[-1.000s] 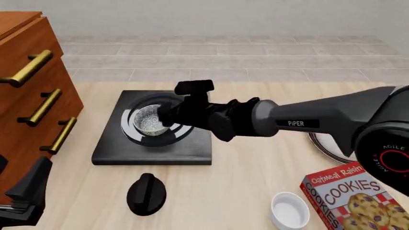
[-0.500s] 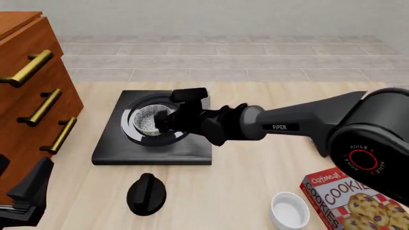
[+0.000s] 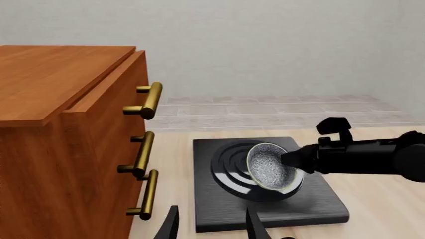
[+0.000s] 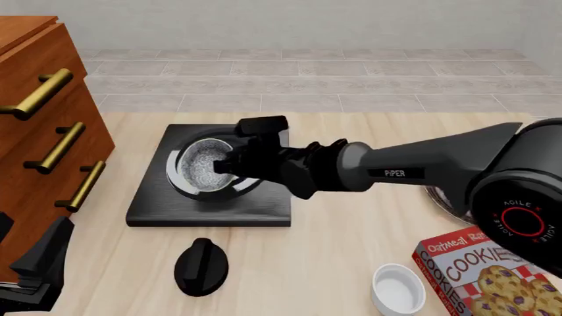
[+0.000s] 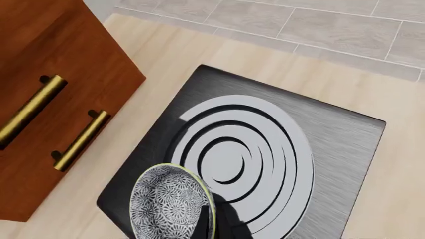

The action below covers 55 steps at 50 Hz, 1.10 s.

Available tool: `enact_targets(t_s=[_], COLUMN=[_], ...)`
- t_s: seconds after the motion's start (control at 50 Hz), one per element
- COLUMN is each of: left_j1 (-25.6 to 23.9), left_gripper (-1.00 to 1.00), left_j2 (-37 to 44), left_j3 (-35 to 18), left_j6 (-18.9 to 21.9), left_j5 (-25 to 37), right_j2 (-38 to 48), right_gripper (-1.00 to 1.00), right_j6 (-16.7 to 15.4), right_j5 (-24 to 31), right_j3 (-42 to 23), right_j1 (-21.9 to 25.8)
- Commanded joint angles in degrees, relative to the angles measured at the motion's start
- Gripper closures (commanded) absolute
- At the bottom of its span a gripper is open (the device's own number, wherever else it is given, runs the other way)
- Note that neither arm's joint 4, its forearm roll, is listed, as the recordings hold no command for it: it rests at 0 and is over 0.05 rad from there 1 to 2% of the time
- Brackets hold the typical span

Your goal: Pick the akita bowl on the stove and place it on the plate.

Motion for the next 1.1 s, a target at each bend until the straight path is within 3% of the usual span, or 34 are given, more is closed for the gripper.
enact_targets(t_s=[0.02, 0.52, 1.1], left_j1=[0.6, 1.3, 0.5], left_gripper=[-1.0, -1.0, -1.0], left_j2=[0.4, -0.4, -0.3], left_j3=[0.1, -0.3, -0.2], left_j6=[0.1, 0.1, 0.0], left_j5=[-0.3, -0.2, -0.1], right_j2=[-4.2, -18.4, -32.9], right_gripper=[1.0, 1.0, 1.0], right_j6=[-0.1, -0.8, 0.7], right_j5=[-1.6, -2.8, -4.8], right_j3=[2.8, 11.3, 25.7], right_j1=[-1.3, -5.3, -19.5])
